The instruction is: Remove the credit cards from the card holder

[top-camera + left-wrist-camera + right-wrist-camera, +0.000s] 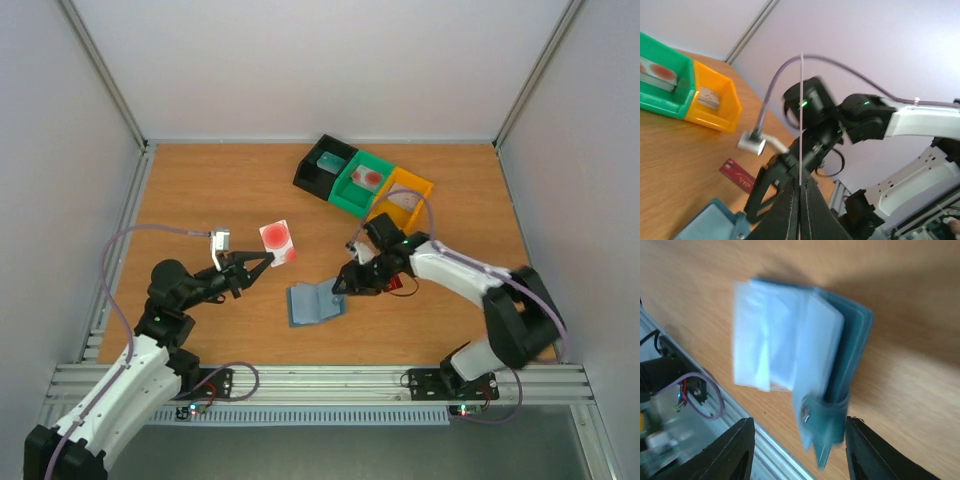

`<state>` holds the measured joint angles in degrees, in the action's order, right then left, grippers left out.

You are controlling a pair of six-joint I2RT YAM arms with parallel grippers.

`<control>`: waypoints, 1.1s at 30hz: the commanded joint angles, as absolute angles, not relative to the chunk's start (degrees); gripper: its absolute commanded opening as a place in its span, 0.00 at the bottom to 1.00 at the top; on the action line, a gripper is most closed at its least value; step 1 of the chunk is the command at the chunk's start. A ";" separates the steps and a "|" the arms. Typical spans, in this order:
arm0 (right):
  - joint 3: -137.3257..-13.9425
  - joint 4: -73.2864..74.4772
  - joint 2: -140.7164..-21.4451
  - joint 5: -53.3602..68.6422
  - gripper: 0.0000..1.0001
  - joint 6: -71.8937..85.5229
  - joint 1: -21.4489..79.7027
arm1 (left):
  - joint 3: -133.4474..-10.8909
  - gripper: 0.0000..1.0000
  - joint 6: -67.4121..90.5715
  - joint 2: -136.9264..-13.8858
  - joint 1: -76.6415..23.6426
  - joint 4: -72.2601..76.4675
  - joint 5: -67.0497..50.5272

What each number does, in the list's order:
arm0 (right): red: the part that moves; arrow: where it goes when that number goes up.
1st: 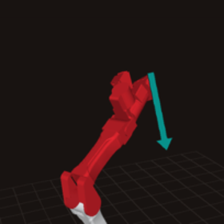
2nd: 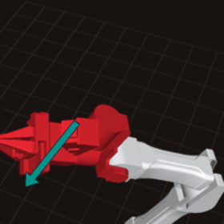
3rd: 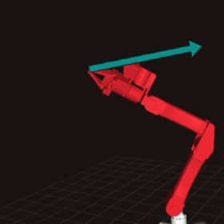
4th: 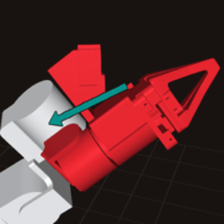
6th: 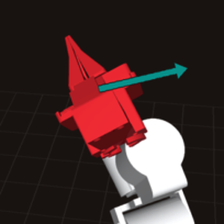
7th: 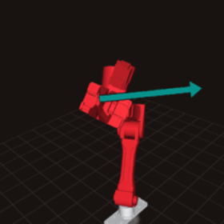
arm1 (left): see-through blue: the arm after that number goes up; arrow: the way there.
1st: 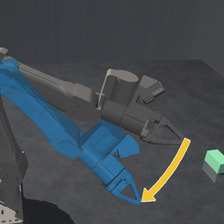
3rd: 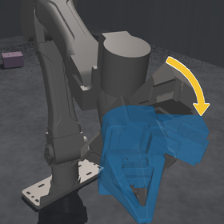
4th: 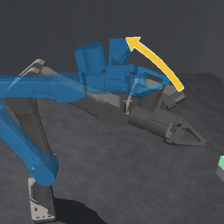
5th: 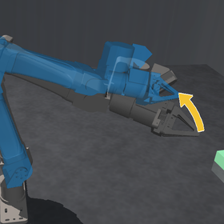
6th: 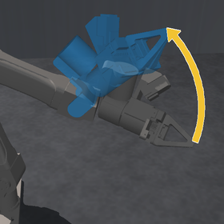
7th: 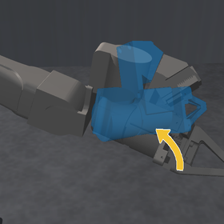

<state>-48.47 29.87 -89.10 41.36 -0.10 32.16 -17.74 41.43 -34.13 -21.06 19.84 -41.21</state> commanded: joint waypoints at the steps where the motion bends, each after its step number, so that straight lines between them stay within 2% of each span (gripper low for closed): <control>1: -57.58 43.23 -72.38 18.92 0.52 -14.25 34.04 | -19.36 0.00 47.68 -35.02 -20.85 28.77 -45.22; 4: -57.77 36.38 -60.95 7.87 0.59 -26.30 38.24 | -20.67 0.00 53.37 -35.97 -20.83 29.23 -42.57; 8: -47.51 8.86 -53.83 7.40 0.66 -55.30 41.66 | -22.94 0.00 58.15 -36.49 -20.82 27.71 -37.32; 11: -37.60 -26.62 -57.08 11.58 0.72 -79.14 41.82 | -23.78 0.00 58.41 -36.44 -20.86 29.75 -38.17; 15: -39.58 -49.84 -69.38 13.02 0.77 -95.07 41.68 | -24.69 0.00 58.24 -35.87 -20.83 30.37 -39.84; 19: -44.82 -49.46 -74.35 16.74 0.76 -105.70 41.66 | -26.29 0.00 57.42 -35.57 -20.75 29.38 -41.46; 24: -46.61 -41.28 -72.97 21.07 0.76 -116.76 42.07 | -30.11 0.00 56.81 -37.54 -19.79 24.53 -43.44; 30: -48.39 -37.71 -72.13 19.41 0.72 -127.53 43.33 | -43.66 0.00 52.06 -43.63 -18.80 10.25 -49.64; 33: -49.77 -41.07 -71.48 18.93 0.72 -128.51 43.34 | -52.57 0.00 48.50 -49.23 -18.71 0.86 -56.38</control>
<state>-46.94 -38.30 -72.66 18.46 -116.62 42.89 -42.96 53.63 -44.25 -19.09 12.97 -47.09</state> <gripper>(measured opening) 0.722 0.008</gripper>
